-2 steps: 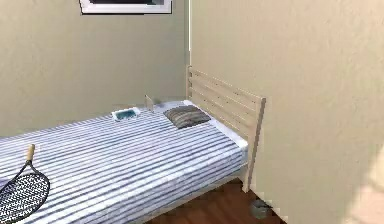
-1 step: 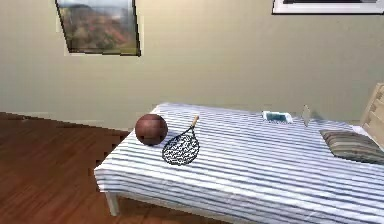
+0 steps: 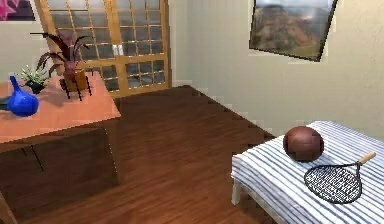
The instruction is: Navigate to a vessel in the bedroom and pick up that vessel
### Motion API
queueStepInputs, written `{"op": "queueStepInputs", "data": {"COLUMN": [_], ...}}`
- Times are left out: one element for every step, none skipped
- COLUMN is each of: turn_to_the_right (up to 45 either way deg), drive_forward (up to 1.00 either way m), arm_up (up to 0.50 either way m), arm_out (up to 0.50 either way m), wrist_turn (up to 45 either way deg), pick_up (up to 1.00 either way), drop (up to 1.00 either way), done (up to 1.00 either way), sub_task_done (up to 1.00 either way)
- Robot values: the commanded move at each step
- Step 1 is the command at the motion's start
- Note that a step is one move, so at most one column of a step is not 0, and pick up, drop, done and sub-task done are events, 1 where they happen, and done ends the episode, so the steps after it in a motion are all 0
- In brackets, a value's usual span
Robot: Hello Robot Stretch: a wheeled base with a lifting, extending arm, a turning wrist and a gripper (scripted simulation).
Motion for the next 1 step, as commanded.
{"op": "queueStepInputs", "data": {"turn_to_the_right": [-27.0], "drive_forward": [0.00], "arm_up": [0.00], "arm_out": [0.00], "wrist_turn": [0.0], "pick_up": [0.00], "drop": [0.00], "done": [0.00], "sub_task_done": [0.00]}}
